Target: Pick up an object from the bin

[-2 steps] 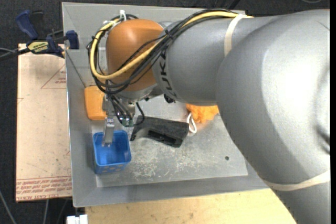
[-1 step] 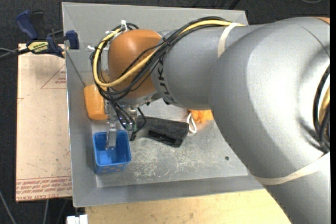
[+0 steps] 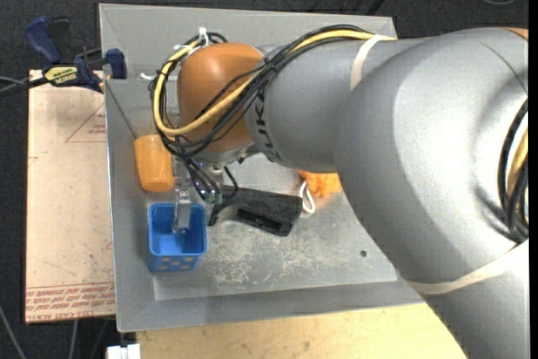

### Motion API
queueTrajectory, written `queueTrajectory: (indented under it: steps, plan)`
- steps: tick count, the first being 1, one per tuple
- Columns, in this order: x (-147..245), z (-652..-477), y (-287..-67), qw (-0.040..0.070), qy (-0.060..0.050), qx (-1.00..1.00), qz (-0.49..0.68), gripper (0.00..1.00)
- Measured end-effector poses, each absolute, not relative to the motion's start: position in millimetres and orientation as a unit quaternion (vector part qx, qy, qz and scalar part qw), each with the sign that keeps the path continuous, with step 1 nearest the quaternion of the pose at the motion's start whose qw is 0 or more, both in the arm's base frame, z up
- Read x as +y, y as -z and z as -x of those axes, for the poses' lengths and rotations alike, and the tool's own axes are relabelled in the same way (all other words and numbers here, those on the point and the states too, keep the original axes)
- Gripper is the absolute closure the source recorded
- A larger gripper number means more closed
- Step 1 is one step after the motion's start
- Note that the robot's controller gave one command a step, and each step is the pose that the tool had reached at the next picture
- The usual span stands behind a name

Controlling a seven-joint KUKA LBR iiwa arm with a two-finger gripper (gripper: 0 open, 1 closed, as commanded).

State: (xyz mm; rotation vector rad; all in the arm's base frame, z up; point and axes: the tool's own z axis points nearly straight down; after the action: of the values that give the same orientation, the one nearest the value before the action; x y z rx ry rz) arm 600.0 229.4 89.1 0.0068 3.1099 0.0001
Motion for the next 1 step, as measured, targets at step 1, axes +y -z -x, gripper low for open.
queueTrajectory:
  steps: [1]
  plan:
    - [224.9,-599.6,-84.5,0.015,0.004,1.0,-0.005,0.0]
